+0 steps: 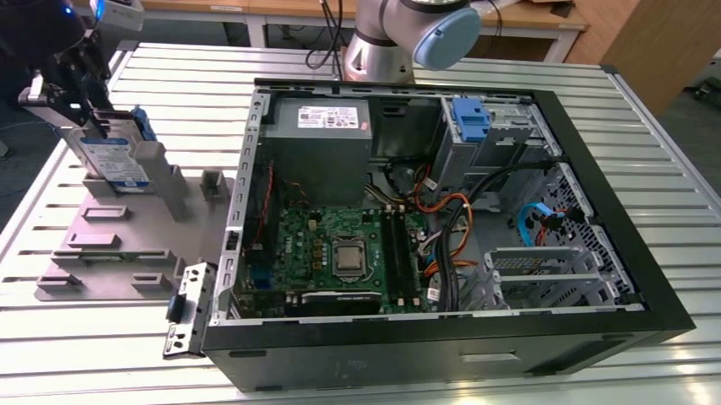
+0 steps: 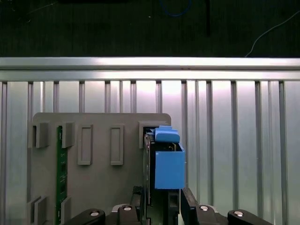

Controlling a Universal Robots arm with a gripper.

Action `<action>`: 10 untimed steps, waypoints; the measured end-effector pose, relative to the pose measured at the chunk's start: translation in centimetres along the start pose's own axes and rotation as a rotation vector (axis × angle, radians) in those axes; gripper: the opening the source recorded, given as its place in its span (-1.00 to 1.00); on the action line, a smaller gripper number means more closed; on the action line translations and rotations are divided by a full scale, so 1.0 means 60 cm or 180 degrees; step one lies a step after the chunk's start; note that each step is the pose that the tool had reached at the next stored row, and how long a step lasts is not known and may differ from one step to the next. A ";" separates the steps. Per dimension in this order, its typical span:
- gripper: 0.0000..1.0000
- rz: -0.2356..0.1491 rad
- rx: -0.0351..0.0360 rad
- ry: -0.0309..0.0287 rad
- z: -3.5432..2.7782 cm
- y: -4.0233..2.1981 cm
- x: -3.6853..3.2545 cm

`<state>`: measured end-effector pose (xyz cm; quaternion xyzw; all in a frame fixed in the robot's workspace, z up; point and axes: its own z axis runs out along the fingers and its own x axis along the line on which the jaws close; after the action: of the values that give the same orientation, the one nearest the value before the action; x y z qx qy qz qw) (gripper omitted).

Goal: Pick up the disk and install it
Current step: 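Pick up the disk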

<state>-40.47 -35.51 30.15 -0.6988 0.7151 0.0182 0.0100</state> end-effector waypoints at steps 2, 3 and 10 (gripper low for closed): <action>-0.11 0.0000 0.0000 0.0000 0.000 0.000 0.000; -0.11 0.0000 0.0000 0.0000 0.000 0.000 0.000; -0.11 0.0000 0.0000 0.0000 -0.001 0.000 0.003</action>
<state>-40.47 -35.67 30.20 -0.6987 0.7151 0.0182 0.0099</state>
